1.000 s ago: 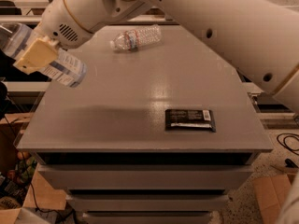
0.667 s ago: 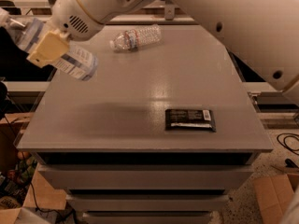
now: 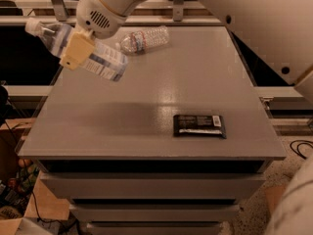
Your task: Knock blue plastic bottle over
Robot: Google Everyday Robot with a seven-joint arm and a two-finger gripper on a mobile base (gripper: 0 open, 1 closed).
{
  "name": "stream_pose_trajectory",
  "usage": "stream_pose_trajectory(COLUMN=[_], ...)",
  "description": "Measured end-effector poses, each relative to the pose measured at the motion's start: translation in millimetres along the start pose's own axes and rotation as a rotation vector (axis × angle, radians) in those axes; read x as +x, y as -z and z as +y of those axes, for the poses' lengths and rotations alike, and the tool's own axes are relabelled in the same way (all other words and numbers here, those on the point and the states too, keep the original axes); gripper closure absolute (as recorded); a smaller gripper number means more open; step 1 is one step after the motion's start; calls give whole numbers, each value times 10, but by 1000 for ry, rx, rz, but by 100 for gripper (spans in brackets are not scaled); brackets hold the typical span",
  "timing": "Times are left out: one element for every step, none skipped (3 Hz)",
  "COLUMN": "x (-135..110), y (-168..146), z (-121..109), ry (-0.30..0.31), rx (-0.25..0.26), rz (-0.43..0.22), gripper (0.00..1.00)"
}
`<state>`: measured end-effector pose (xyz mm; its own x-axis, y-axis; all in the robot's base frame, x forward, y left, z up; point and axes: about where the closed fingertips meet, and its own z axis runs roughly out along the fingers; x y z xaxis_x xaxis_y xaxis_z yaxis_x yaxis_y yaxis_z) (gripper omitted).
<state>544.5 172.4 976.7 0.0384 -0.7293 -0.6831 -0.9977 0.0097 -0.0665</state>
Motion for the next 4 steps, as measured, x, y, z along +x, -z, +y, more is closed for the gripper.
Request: stream_pose_trajectory(x=[288, 567, 797, 953], y=[-37, -138, -304, -506], z=[-77, -84, -41, 10], ry=[-47, -94, -128, -143], rx=[9, 11, 18, 18], rz=[124, 253, 360, 439], gripper=[100, 100, 100, 100])
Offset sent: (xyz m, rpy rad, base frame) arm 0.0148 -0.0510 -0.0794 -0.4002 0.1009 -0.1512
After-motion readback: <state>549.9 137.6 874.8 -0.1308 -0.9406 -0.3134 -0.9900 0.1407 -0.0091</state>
